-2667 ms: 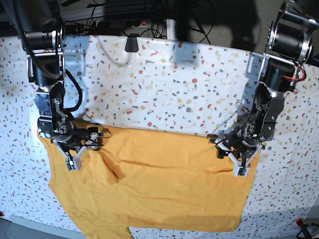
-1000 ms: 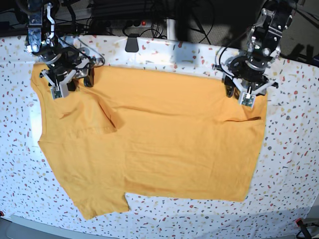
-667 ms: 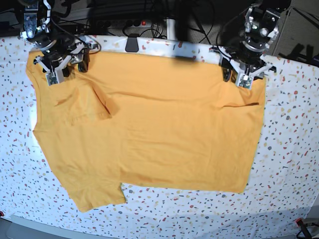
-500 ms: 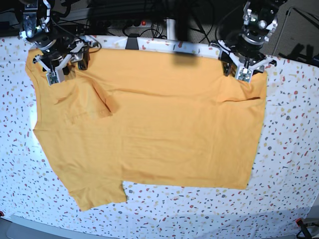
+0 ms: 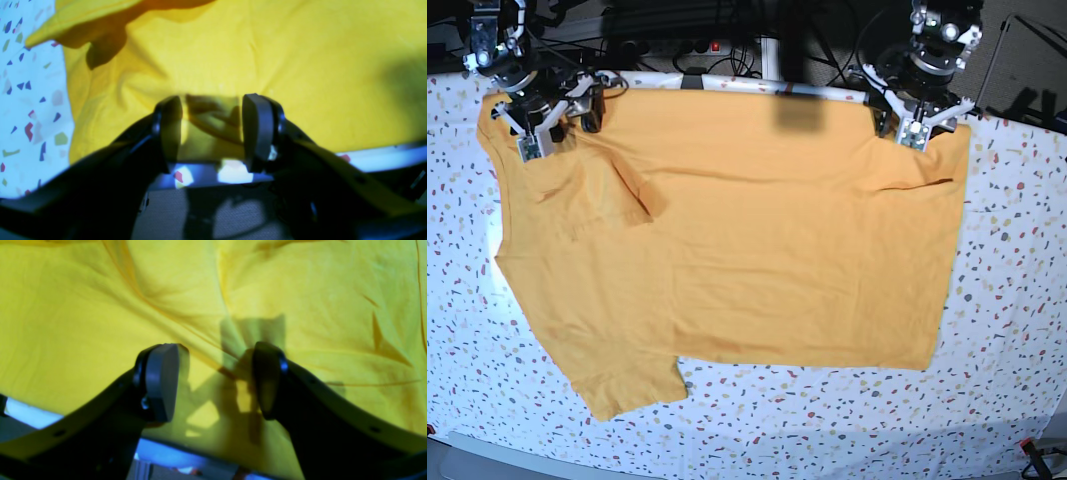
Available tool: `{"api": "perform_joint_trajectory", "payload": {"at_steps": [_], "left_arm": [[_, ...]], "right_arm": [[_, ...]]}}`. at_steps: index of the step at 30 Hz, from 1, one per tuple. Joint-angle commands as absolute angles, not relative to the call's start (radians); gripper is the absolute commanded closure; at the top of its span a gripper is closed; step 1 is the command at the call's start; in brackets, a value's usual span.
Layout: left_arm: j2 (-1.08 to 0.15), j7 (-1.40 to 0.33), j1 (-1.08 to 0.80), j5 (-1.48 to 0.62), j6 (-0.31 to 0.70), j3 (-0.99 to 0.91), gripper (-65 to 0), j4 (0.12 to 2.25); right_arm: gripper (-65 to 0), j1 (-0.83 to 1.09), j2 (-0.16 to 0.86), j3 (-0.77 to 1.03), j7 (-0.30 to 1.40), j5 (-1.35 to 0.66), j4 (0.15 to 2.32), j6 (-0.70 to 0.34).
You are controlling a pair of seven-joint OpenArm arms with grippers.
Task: Fold the T-shirt properly
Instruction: 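Open both grippers and raise them off the shirt's collar edge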
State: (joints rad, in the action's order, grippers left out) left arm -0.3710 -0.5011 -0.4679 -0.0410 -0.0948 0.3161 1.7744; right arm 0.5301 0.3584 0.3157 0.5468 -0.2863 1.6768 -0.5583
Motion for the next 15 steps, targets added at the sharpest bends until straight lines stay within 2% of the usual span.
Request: {"api": "perform_joint_trajectory", "payload": {"at_steps": [1,9,15], "left_arm": [[-0.382,-0.638,-0.499,-0.041,-0.087,0.321,-29.0,1.766],[-0.383,-0.662,-0.499,-0.044,-0.087,0.321,-29.0,1.768],[-0.382,-0.650,-0.498,-0.041,-0.087,0.321,-29.0,1.771]], "right_arm": [[-34.3,0.552,0.366,0.337,0.634,-0.247,1.667,-0.561],[-34.3,0.552,0.366,0.446,0.645,-0.322,1.674,-0.562],[-34.3,0.551,0.366,0.459,0.645,-0.333,1.684,-0.591]]}}
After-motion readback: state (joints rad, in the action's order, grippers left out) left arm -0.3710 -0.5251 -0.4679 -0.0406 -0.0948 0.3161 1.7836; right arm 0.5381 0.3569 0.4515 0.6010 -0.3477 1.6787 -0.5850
